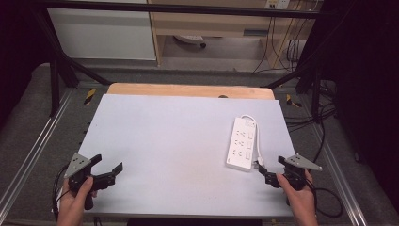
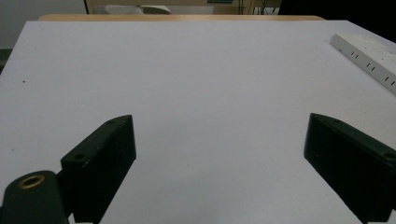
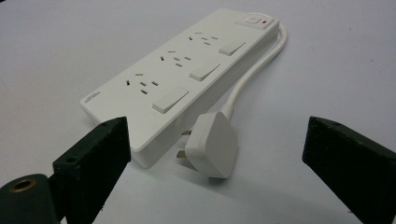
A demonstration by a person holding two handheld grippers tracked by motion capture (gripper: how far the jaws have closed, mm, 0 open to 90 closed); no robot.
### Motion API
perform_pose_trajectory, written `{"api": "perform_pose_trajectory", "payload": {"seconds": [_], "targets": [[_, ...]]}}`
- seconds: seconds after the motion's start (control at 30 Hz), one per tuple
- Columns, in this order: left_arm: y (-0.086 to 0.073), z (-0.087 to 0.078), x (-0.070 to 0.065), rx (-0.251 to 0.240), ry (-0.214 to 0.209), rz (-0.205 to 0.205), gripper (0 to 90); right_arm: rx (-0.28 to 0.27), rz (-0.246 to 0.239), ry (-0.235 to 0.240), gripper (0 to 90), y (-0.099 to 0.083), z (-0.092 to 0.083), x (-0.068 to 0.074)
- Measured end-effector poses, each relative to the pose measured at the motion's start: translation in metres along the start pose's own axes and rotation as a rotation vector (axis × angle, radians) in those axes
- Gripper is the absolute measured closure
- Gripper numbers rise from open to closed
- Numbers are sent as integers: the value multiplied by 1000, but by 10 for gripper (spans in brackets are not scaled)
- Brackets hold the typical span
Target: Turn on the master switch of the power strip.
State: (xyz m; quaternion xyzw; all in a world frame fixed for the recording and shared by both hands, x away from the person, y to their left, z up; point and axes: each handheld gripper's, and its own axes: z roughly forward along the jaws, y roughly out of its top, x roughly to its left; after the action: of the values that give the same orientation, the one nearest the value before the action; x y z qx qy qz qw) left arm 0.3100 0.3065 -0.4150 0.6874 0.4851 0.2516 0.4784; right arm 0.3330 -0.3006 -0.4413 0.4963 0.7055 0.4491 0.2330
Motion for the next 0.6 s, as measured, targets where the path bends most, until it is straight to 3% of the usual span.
{"api": "perform_pose_trajectory", "payload": {"seconds": [0.37, 0.5, 0.6], "targets": [[0, 7, 0, 17, 3, 19, 87, 6, 7, -10, 72, 0, 2, -3], [2, 15, 0, 18, 0, 12, 89, -22, 7, -13, 74, 3, 0, -3], [4, 20, -3, 18, 2, 31, 89, -52, 3, -5, 73, 6, -2, -2]]}}
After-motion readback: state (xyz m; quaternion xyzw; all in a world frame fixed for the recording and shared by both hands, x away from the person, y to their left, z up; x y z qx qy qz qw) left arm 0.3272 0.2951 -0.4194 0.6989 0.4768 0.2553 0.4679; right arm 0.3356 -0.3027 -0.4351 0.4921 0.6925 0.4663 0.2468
